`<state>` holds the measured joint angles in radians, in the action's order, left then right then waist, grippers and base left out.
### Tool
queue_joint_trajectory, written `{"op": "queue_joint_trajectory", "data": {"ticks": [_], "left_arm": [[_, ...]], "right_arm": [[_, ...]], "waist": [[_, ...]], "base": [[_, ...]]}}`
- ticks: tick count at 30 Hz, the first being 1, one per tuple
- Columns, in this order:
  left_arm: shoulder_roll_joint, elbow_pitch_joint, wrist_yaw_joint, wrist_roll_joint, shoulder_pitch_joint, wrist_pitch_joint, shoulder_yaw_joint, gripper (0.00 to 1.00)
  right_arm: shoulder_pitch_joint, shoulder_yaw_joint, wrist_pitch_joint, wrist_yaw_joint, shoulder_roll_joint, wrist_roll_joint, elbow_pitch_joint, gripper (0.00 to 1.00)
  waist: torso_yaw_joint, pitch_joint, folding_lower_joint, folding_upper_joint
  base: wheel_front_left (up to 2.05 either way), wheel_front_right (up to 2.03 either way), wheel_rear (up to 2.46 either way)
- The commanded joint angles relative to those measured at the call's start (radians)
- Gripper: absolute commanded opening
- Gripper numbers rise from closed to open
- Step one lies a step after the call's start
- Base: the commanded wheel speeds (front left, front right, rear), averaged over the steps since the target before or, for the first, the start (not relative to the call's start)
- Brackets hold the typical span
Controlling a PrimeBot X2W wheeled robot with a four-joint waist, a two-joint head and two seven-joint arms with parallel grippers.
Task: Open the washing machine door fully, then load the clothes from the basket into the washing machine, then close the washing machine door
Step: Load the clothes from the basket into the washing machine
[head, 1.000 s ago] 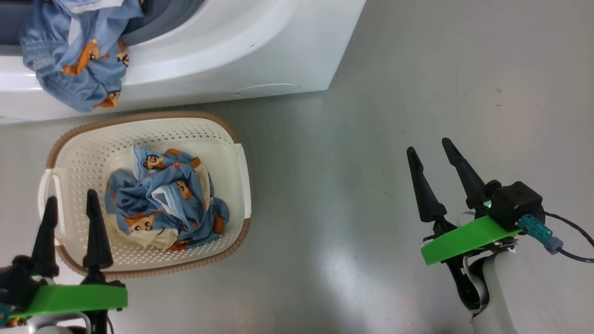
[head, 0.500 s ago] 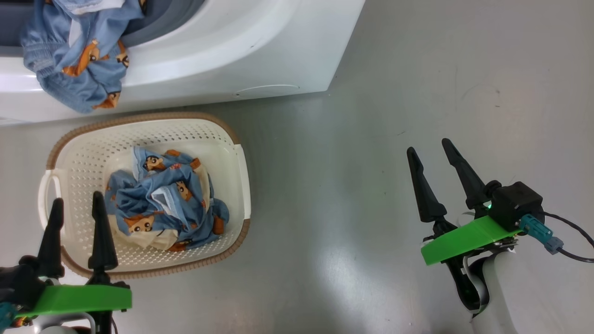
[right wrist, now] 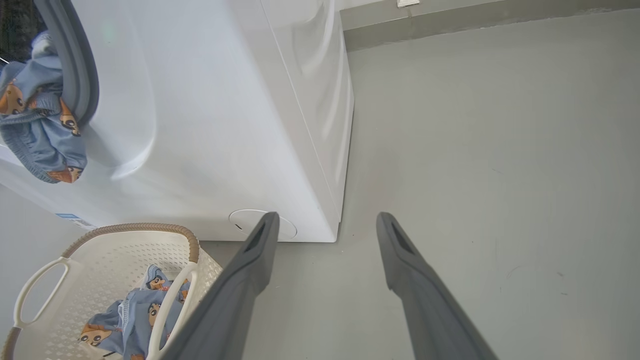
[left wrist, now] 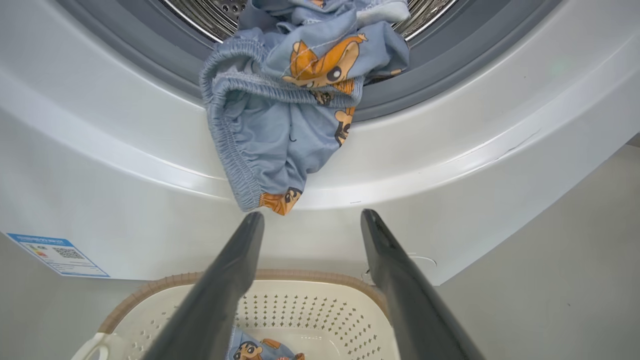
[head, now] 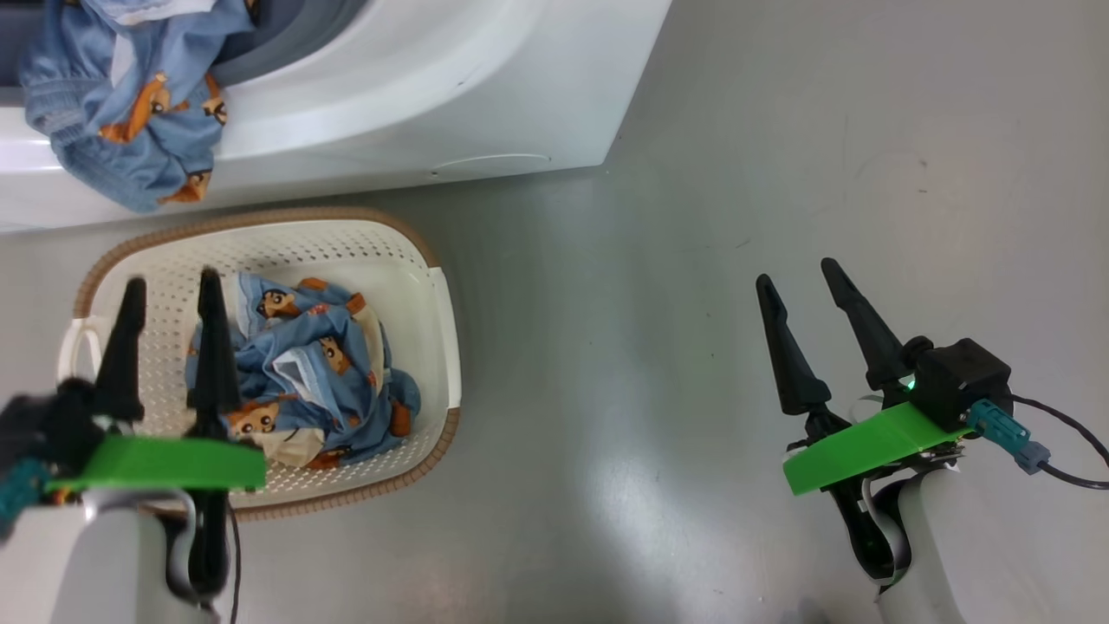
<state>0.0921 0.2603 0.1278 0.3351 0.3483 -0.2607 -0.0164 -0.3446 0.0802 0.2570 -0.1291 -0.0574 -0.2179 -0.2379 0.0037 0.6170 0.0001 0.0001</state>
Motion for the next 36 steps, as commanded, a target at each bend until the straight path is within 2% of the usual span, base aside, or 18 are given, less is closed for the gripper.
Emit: {"op": "queue_joint_trajectory", "data": {"ticks": [1, 17, 24, 33, 34, 35, 36], "left_arm": [[0.039, 0.004, 0.003, 0.015, 0.034, -0.001, -0.017, 1.0], [0.106, 0.24, 0.003, 0.046, 0.291, -0.001, 0.022, 1.0], [0.13, 0.374, 0.003, 0.076, 0.397, -0.001, -0.01, 1.0], [0.141, 0.427, 0.003, 0.092, 0.48, -0.001, -0.015, 1.0], [0.147, 0.428, 0.003, 0.095, 0.485, -0.001, -0.012, 0.79], [0.152, 0.428, 0.003, 0.097, 0.488, -0.001, -0.009, 0.2], [0.155, 0.429, 0.003, 0.1, 0.489, -0.001, -0.007, 0.0]], "right_arm": [[0.021, 0.024, 0.005, -0.002, 0.007, -0.01, 0.019, 1.0], [0.014, 0.025, 0.005, -0.002, 0.007, -0.022, 0.034, 1.0], [0.013, 0.027, 0.005, -0.002, 0.007, -0.022, 0.036, 1.0], [0.01, 0.034, 0.005, -0.002, 0.007, -0.039, 0.029, 1.0], [0.009, 0.036, 0.005, -0.002, 0.007, -0.041, 0.028, 1.0], [0.007, 0.037, 0.005, -0.002, 0.007, -0.043, 0.027, 1.0], [0.006, 0.037, 0.005, -0.002, 0.007, -0.045, 0.025, 1.0]], "waist": [[-0.005, 0.004, -0.0001, -0.0001], [-0.039, 0.053, -0.0001, -0.0001], [-0.046, 0.077, -0.0001, -0.0001], [-0.054, 0.089, -0.0001, -0.0001], [-0.056, 0.089, -0.0001, -0.0001], [-0.057, 0.089, -0.0001, -0.0001], [-0.057, 0.087, -0.0001, -0.0001]], "base": [[0.0, 0.0, 0.0], [0.0, 0.0, 0.0], [0.0, 0.0, 0.0], [0.0, 0.0, 0.0], [0.0, 0.0, 0.0], [0.0, 0.0, 0.0], [0.0, 0.0, 0.0]]}}
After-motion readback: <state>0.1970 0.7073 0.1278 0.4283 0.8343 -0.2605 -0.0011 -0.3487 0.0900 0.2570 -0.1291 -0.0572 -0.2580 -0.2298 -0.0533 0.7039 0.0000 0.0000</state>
